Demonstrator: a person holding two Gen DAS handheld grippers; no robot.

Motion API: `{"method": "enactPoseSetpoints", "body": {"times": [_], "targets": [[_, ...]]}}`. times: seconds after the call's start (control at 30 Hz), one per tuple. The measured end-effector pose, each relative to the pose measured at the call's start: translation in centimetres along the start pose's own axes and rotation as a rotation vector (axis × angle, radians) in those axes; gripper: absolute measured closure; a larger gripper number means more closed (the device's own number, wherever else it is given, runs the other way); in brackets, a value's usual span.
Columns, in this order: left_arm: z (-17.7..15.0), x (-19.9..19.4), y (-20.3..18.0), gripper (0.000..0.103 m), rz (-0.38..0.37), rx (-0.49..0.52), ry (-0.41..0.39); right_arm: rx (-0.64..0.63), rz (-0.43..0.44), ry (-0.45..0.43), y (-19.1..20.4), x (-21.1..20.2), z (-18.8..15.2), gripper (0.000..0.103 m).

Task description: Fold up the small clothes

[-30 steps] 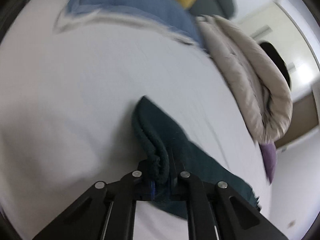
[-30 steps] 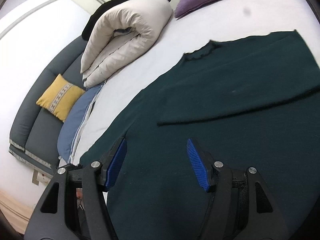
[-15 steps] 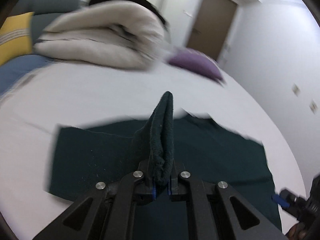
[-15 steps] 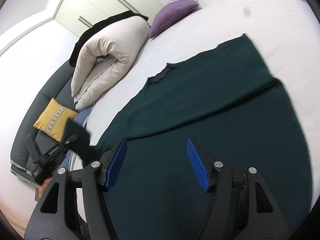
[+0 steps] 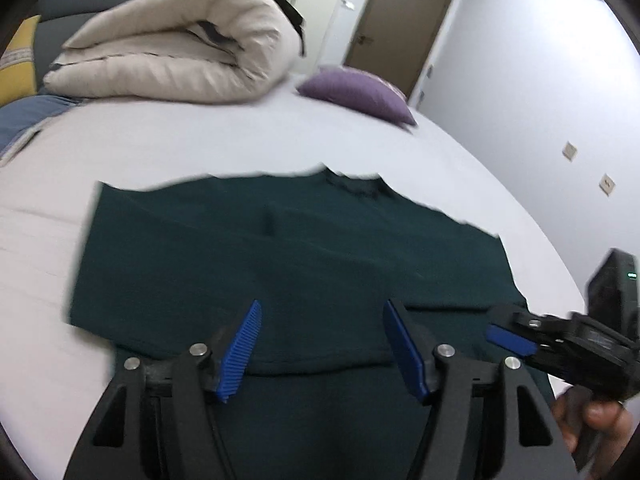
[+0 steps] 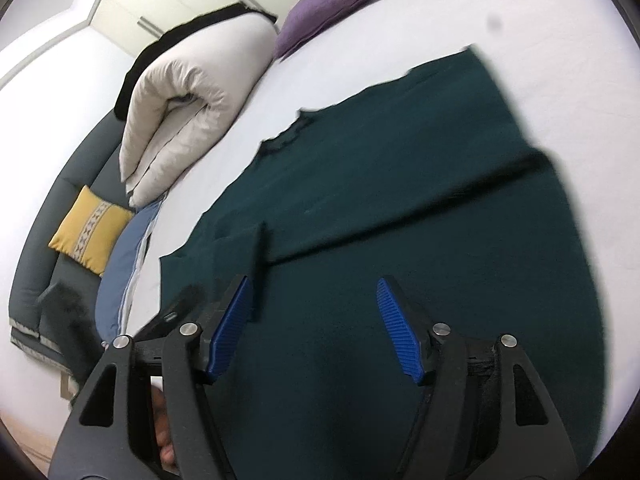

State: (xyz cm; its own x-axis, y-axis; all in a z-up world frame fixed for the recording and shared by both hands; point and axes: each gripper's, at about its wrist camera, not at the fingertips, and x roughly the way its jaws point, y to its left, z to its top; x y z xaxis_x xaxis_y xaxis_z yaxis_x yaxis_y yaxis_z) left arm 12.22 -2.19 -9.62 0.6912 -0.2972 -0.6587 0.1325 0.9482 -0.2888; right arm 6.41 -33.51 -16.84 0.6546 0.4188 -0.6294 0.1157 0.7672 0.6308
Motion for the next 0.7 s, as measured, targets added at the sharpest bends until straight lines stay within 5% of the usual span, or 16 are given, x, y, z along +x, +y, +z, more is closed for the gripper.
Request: {"method": "enactPoseSetpoints", "body": {"times": [0.13,0.33,0.47,0.7], "targets": [[1.2,-0.8,5.8,0.037,0.058,-0.091,-0.005,-0.027,0.017,0.085,3.4,5.3,0.1,0.039],[2.1,-1.6,11.3,0.039,0.106,-0.173,-0.018,-0.105,-0.114,0.151,6.7,12.1,-0.6,0.038],[2.4,-1.5,13.2,0.039,0.113,-0.206,-0.016,-0.185,-0.163,0.165,8.5,13.2,-0.7,0.092],[4.5,0.0,14.1,0.039,0.143,-0.235,-0.039,-0.355,-0.103,0.058,13.4,8.0,1.6,0.097]]}}
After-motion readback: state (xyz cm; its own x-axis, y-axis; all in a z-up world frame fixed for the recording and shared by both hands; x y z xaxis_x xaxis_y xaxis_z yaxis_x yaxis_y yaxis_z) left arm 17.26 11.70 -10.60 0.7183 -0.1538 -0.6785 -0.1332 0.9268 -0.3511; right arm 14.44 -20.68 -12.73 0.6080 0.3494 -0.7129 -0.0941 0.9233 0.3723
